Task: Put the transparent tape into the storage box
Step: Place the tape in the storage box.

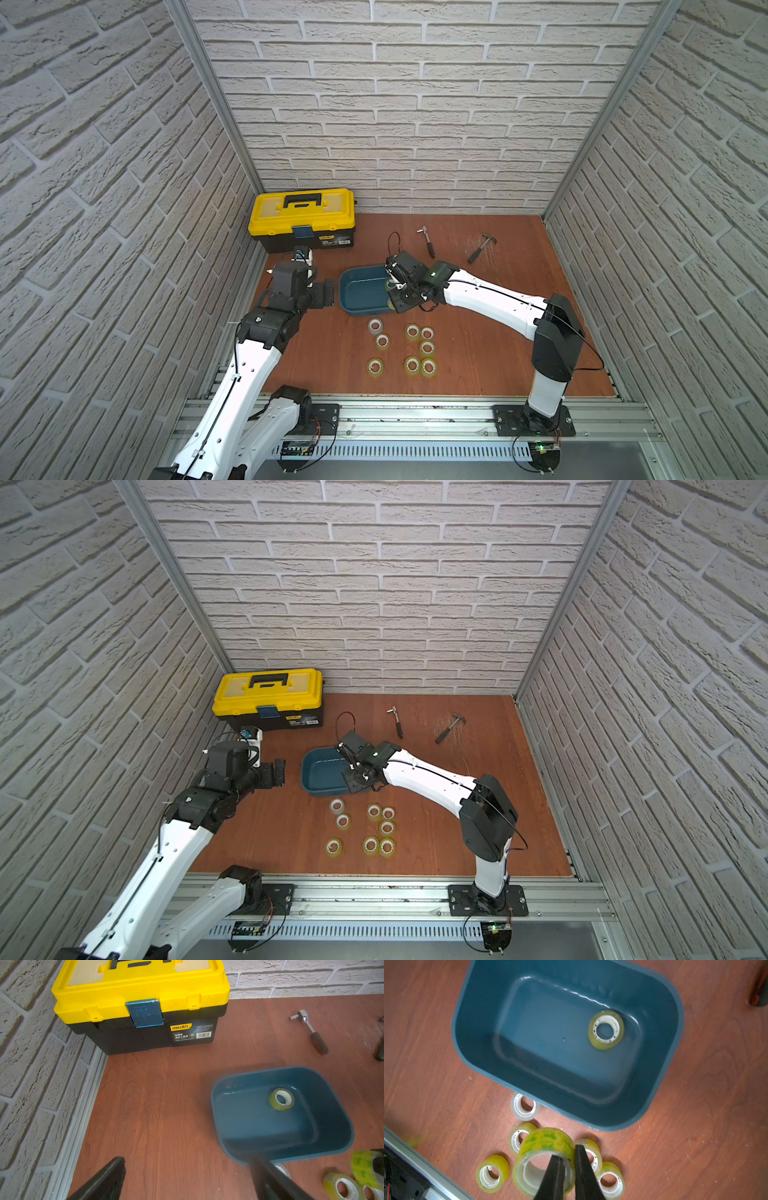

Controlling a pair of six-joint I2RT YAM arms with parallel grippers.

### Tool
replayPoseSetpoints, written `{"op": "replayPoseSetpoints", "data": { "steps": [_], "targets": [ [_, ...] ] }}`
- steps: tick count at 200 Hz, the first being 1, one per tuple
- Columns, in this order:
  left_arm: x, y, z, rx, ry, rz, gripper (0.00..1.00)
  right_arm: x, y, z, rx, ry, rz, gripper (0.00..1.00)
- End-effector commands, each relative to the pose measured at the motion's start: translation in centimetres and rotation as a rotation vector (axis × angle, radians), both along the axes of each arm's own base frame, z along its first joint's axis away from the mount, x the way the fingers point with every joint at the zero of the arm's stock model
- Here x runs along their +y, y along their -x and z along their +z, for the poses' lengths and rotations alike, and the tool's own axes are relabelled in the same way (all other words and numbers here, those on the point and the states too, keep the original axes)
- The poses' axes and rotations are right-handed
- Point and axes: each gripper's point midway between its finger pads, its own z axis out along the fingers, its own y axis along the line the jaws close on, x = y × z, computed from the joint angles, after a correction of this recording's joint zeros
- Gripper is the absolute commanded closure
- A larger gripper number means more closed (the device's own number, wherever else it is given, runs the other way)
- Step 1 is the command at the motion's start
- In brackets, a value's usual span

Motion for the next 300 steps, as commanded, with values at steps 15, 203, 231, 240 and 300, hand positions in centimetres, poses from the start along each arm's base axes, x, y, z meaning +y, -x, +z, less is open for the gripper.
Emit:
{"op": "replayPoseSetpoints", "data": {
  "steps": [15, 203, 231, 240, 300],
  "targets": [
    [0.2, -0.5, 0.0, 0.0, -0.018, 0.013, 0.02, 0.7, -1.4, -1.4, 0.024, 0.046, 0.039, 0.98],
    [-0.6, -0.4, -0.4, 0.02, -0.057, -0.019, 0.02, -0.7, -2.9, -7.1, 0.117, 0.106, -0.013, 0.94],
    [-0.7, -0.4, -0.4, 0.022, -0.054, -0.023, 0.02, -0.5, -2.8, -6.3, 0.11, 0.083, -0.009, 0.69],
    [-0.8, -0.4, -0.5, 0.025, -0.054, -0.025, 0.02, -0.4, -2.8, -5.7, 0.102, 0.073, -0.009, 0.63],
    [-2.0, -0.4, -0.4, 0.014, -0.013, -0.078, 0.02, -1.0, -2.4, 3.8, -0.06, -0.075, -0.007, 0.55]
  ]
}}
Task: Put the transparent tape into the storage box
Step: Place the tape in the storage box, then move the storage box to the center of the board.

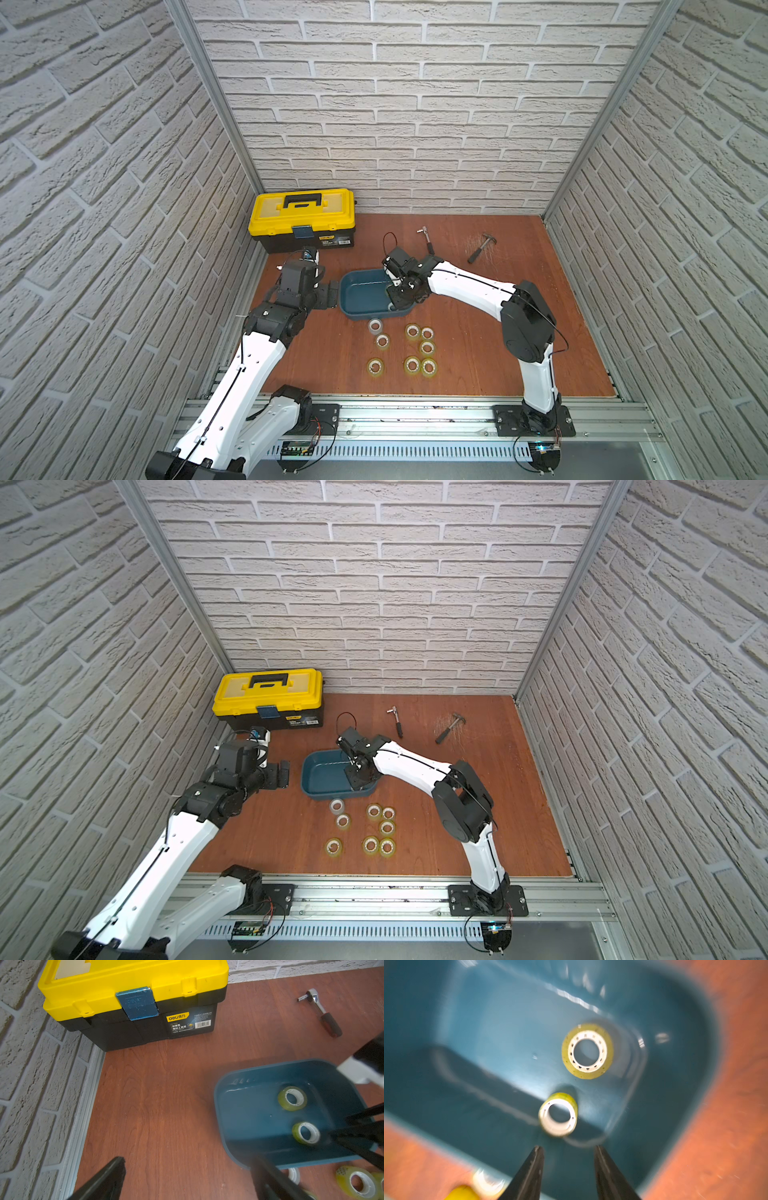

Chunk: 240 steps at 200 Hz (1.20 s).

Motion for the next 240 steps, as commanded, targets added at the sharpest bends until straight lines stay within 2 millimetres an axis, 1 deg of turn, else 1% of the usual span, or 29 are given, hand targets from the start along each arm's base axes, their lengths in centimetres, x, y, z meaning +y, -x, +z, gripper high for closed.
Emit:
{"op": "replayPoseSetpoints", "data": {
  "steps": [1, 13, 26, 49, 56, 61, 65, 67, 72, 78, 86, 98, 118, 135, 149, 153, 157, 172, 199, 216, 240],
  "targets": [
    [-1.1, -0.2, 0.7, -0.026, 0.033, -0.047, 0.02, -0.1, 0.2, 7.0, -0.129, -0.119, 0.005, 0.55],
    [-1.7, 0.1, 0.6, -0.021, 0.081, -0.055, 0.02, -0.9, 0.9, 8.7, -0.157, -0.141, 0.007, 0.54],
    [-2.3, 0.8, 0.5, 0.002, 0.159, -0.046, 0.02, -1.9, 2.0, 9.7, -0.18, -0.154, 0.017, 0.55],
    [-3.2, 1.6, 0.7, -0.023, 0.267, -0.032, 0.02, -3.8, 4.6, 10.2, -0.21, -0.21, 0.044, 0.55],
    [-3.5, 1.8, 0.7, -0.033, 0.282, -0.046, 0.02, -4.2, 5.7, 9.8, -0.21, -0.232, 0.061, 0.55],
    [-3.6, 2.1, 0.5, -0.034, 0.285, -0.059, 0.02, -4.5, 6.3, 10.0, -0.222, -0.253, 0.067, 0.55],
    [-3.7, 2.2, 0.4, -0.033, 0.287, -0.068, 0.02, -4.9, 6.9, 9.4, -0.217, -0.258, 0.071, 0.55],
    [-3.7, 2.3, 0.3, -0.033, 0.287, -0.069, 0.02, -5.0, 7.1, 9.6, -0.225, -0.269, 0.071, 0.55],
    [-3.7, 2.6, 0.0, -0.025, 0.285, -0.073, 0.02, -5.5, 7.7, 9.0, -0.222, -0.277, 0.069, 0.55],
    [-3.6, 2.8, -0.4, -0.013, 0.281, -0.067, 0.02, -6.0, 8.4, 8.7, -0.227, -0.292, 0.064, 0.55],
    [-3.5, 3.0, -0.5, -0.004, 0.283, -0.05, 0.02, -6.7, 9.2, 8.2, -0.226, -0.307, 0.055, 0.54],
    [-3.8, 3.2, -0.5, 0.003, 0.299, -0.063, 0.02, -7.5, 10.4, 7.2, -0.214, -0.328, 0.043, 0.54],
    [-4.1, 3.1, -1.3, 0.02, 0.323, -0.048, 0.02, -8.8, 12.1, 5.6, -0.188, -0.339, 0.016, 0.53],
    [-4.1, 3.2, -1.9, 0.045, 0.322, -0.039, 0.02, -10.2, 13.2, 4.0, -0.173, -0.319, -0.026, 0.46],
    [-4.1, 3.3, -2.2, 0.058, 0.307, -0.031, 0.02, -11.2, 14.2, 2.9, -0.164, -0.325, -0.053, 0.43],
    [-4.1, 3.3, -2.3, 0.063, 0.303, -0.031, 0.02, -11.5, 14.5, 2.6, -0.16, -0.328, -0.06, 0.39],
    [-4.0, 3.2, -2.3, 0.064, 0.298, -0.029, 0.02, -11.7, 14.7, 2.3, -0.159, -0.331, -0.069, 0.38],
    [-3.9, 3.1, -2.3, 0.062, 0.289, -0.021, 0.02, -12.7, 15.5, 1.2, -0.144, -0.328, -0.098, 0.36],
    [-3.7, 3.0, -2.4, 0.06, 0.279, -0.012, 0.02, -13.7, 16.6, -0.4, -0.109, -0.344, -0.151, 0.34],
    [-3.7, 3.0, -2.0, 0.054, 0.27, -0.021, 0.02, -13.9, 17.1, -1.3, -0.081, -0.355, -0.178, 0.34],
    [-3.6, 3.1, -1.3, 0.047, 0.22, -0.061, 0.02, -13.8, 17.5, -2.5, -0.05, -0.362, -0.198, 0.4]
  ]
}}
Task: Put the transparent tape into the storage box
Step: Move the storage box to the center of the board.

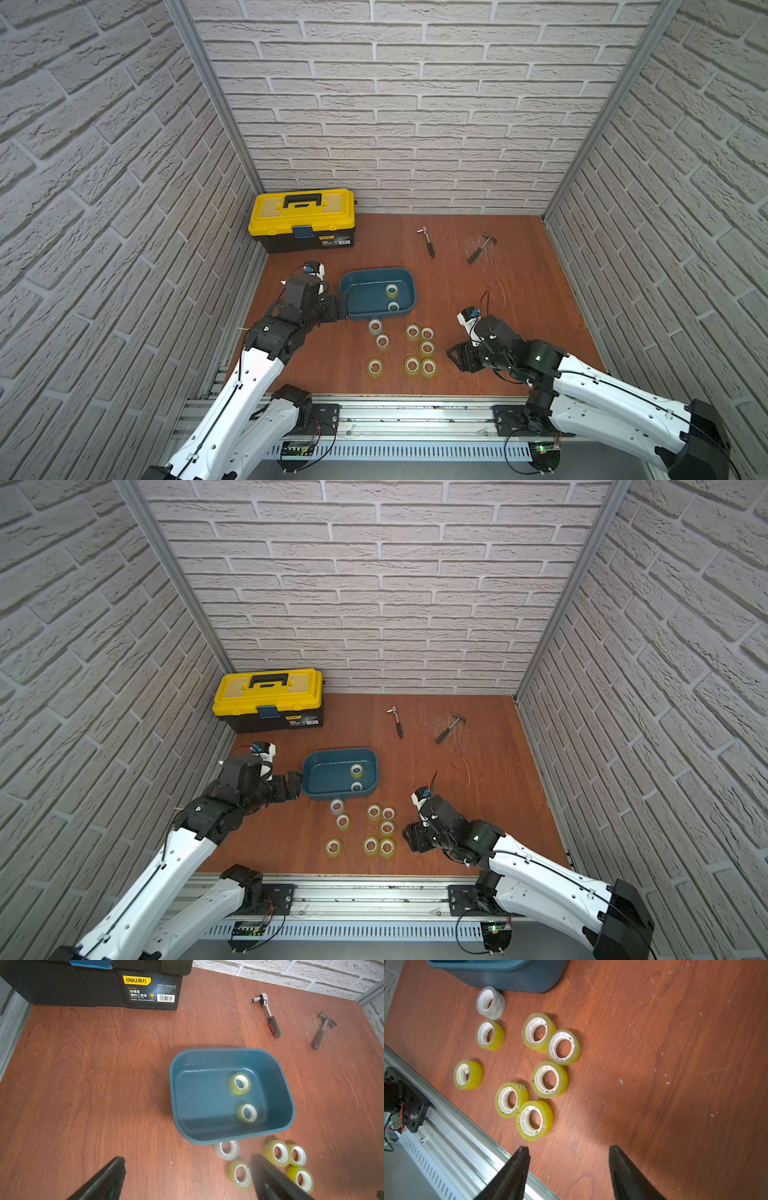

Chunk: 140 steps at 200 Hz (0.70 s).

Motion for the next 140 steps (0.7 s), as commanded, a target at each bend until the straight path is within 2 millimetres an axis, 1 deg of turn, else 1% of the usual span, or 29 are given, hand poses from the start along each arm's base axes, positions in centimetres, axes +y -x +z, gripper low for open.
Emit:
{"op": "replayPoseSetpoints", "data": {
  "steps": [1, 9, 18, 38, 57, 59, 65, 81, 95, 120, 130, 133, 140],
  "targets": [
    [0.2, 0.0, 1.1, -0.024, -0.051, -0.028, 0.02, 0.9, -0.2, -0.1, 0.01, -0.063, -0.04, 0.4],
    [0.6, 0.1, 1.0, -0.014, -0.058, -0.008, 0.02, 1.0, -0.4, -0.3, 0.014, -0.067, -0.048, 0.42],
    [0.8, 0.3, 0.4, 0.014, -0.029, 0.037, 0.02, 1.6, -0.7, -0.3, 0.012, -0.083, -0.049, 0.44],
    [0.0, 1.3, -0.9, 0.081, 0.095, 0.083, 0.02, 3.3, -1.8, 0.2, 0.017, -0.111, -0.038, 0.46],
    [1.4, 2.5, -2.8, 0.117, 0.161, 0.246, 0.02, 4.4, -2.8, 0.3, 0.035, -0.092, -0.037, 0.48],
    [1.6, 2.7, -2.6, 0.103, 0.174, 0.259, 0.02, 4.5, -2.8, 0.3, 0.037, -0.091, -0.036, 0.48],
    [2.0, 3.2, -3.2, 0.102, 0.191, 0.292, 0.02, 5.0, -3.2, 0.4, 0.037, -0.091, -0.031, 0.48],
    [3.0, 4.2, -4.9, 0.115, 0.21, 0.369, 0.02, 5.9, -3.9, 0.7, 0.039, -0.079, -0.019, 0.48],
    [3.2, 4.6, -6.1, 0.136, 0.219, 0.392, 0.02, 6.4, -4.6, 0.9, 0.04, -0.06, -0.013, 0.49],
    [2.2, 4.2, -7.6, 0.199, 0.219, 0.373, 0.02, 7.3, -5.5, 1.0, 0.041, -0.033, 0.004, 0.5],
    [1.3, 3.6, -7.8, 0.211, 0.233, 0.341, 0.02, 7.6, -5.8, 1.0, 0.041, -0.028, 0.005, 0.51],
    [1.0, 3.3, -8.2, 0.228, 0.231, 0.332, 0.02, 7.7, -5.9, 1.0, 0.042, -0.027, 0.005, 0.51],
    [0.0, 2.6, -8.5, 0.238, 0.25, 0.3, 0.02, 7.8, -6.0, 1.0, 0.042, -0.021, 0.004, 0.51]
  ]
}}
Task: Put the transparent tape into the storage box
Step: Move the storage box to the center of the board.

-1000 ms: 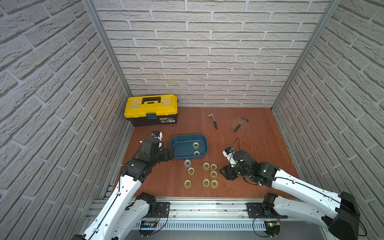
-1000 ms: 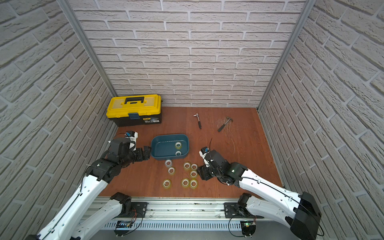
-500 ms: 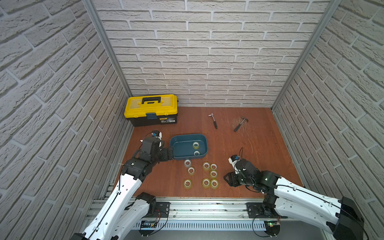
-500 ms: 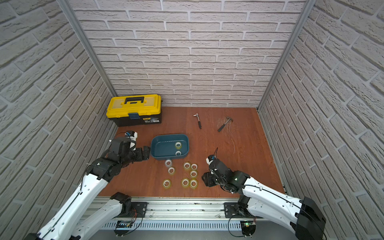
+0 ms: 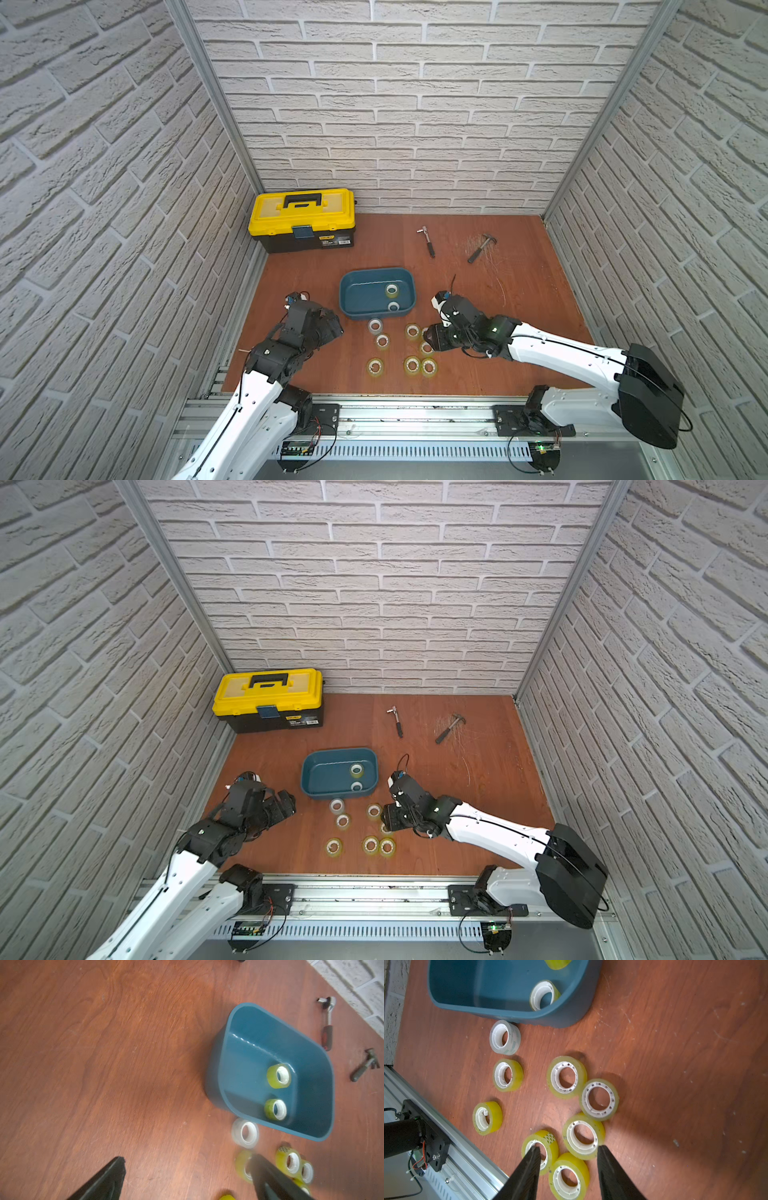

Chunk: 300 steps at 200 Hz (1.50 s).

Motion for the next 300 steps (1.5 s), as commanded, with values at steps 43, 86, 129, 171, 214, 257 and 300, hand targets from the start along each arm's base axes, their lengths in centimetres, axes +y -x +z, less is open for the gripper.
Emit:
{"op": "replayPoseSetpoints", "data": {
  "steps": [43, 86, 129, 171, 214, 257, 300],
  "targets": [
    [-5.9, -5.0, -1.7, -0.01, 0.115, -0.132, 0.02, 0.6, -0.9, 0.7, -0.019, 0.033, 0.015, 0.56],
    [-8.0, -7.4, -2.0, -0.052, 0.118, -0.175, 0.02, -0.3, -0.6, 0.9, -0.031, 0.064, 0.016, 0.58],
    [-9.3, -9.7, -1.7, -0.112, 0.122, -0.185, 0.02, -1.7, -0.3, 1.6, -0.06, 0.085, 0.003, 0.58],
    [-12.2, -12.1, -1.1, -0.138, 0.13, -0.241, 0.02, -2.6, 0.2, 2.1, -0.073, 0.096, -0.002, 0.58],
    [-14.5, -14.2, -0.9, -0.145, 0.128, -0.269, 0.02, -3.9, 0.8, 2.4, -0.085, 0.107, -0.02, 0.58],
    [-10.7, -12.8, 1.6, -0.137, -0.029, -0.185, 0.02, -5.3, 1.5, 1.7, -0.08, 0.14, -0.043, 0.57],
    [-5.7, -10.0, 8.2, -0.18, -0.212, -0.236, 0.02, -4.1, 1.6, 0.6, -0.049, 0.102, -0.019, 0.56]
  ]
}}
